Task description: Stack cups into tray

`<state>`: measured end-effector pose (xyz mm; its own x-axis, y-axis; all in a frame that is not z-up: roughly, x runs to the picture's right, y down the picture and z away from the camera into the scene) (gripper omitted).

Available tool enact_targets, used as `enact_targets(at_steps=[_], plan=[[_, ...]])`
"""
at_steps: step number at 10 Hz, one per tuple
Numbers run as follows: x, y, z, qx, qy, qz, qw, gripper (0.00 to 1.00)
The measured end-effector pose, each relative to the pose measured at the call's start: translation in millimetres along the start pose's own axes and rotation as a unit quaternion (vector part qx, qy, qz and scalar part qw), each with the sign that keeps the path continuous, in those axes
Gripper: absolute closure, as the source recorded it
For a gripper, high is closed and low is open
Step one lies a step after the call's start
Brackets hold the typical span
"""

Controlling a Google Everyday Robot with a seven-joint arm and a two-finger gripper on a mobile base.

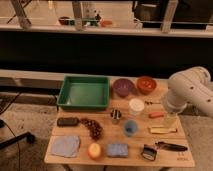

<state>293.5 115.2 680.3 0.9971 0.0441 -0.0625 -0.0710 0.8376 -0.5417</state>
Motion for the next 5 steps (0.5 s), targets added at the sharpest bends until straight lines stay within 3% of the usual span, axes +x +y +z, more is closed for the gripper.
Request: enact_targets(at_steps=[5], plan=[[-4.6, -0.5, -1.1, 0.008, -0.005, 0.003, 0.9999, 0.2]])
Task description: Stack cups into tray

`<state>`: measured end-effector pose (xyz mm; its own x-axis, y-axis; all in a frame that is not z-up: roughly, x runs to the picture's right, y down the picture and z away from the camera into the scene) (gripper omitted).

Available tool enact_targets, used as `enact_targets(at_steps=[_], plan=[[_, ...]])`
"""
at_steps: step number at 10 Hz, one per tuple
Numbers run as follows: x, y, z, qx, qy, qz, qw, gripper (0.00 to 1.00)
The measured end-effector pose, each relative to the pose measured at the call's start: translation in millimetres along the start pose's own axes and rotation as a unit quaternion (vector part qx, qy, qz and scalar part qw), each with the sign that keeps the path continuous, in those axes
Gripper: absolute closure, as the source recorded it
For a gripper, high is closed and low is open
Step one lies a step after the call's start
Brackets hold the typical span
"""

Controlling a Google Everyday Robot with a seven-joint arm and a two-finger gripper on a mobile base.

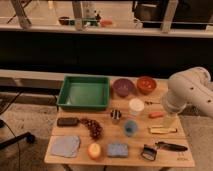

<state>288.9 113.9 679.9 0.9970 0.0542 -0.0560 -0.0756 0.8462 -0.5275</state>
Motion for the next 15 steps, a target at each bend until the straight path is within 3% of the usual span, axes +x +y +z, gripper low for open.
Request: enact_targets(at_steps=[4, 6, 12, 15], plan=[[-14.0, 2.3, 0.4, 0.003, -0.02, -0.009, 0.9998, 0.2], [-32.3, 6.3, -0.3, 0.0, -0.038, -0.027, 0.9989, 0.2], [-103.8, 3.7, 2.5, 0.007, -0.082, -0.103, 0.9912, 0.2], [-102.6, 3.3, 2.7, 0.008, -0.08, -0.104, 0.9913, 0.2]])
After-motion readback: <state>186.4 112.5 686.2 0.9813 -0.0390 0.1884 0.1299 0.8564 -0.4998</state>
